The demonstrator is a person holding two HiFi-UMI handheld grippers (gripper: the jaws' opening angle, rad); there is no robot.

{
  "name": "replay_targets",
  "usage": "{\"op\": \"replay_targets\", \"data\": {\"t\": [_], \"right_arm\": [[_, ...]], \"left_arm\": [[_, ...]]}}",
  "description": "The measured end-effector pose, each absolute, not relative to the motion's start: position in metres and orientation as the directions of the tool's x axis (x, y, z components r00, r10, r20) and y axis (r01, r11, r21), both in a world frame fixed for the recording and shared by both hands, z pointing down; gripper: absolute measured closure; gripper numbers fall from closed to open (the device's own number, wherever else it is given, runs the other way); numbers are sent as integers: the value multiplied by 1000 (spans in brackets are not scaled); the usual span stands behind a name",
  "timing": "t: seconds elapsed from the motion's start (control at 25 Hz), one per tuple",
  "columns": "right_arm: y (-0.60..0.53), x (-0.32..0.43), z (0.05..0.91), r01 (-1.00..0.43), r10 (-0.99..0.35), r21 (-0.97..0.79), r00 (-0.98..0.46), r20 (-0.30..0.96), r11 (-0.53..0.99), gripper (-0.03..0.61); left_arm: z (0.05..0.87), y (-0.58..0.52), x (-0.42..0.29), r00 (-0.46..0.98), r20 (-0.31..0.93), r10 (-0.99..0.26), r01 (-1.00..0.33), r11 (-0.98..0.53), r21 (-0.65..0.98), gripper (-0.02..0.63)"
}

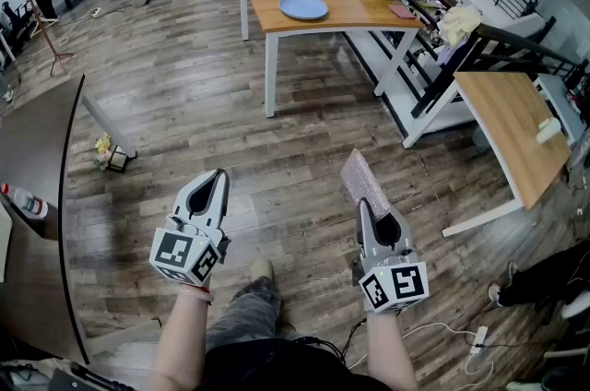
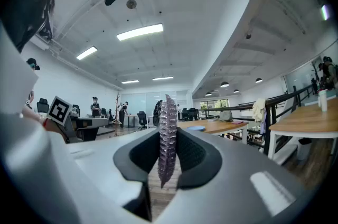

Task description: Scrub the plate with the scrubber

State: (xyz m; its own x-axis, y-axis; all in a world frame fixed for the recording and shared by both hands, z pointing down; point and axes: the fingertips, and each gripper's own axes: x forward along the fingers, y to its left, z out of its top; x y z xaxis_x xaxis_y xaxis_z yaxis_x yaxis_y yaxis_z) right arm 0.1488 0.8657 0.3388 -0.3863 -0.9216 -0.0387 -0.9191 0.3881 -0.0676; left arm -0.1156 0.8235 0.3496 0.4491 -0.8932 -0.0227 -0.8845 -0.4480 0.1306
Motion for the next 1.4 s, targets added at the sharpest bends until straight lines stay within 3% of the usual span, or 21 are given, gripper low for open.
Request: {"op": "replay_targets", "data": {"t": [0.48,0.92,1.4], "right_arm": [[727,106,339,-935,-937,-58,-348,-16,349,497],[666,95,358,-937,-937,-41,-348,29,346,497],[548,71,354,-890,-892,-58,-453,-2,452,497]], "left_arm": [[358,672,-145,495,-14,-869,-854,-489,178,618],[370,629,-179,454,-16,-891,-875,-449,182,618],[372,540,-180,411,2,-912,-897,-404,178,618]]}}
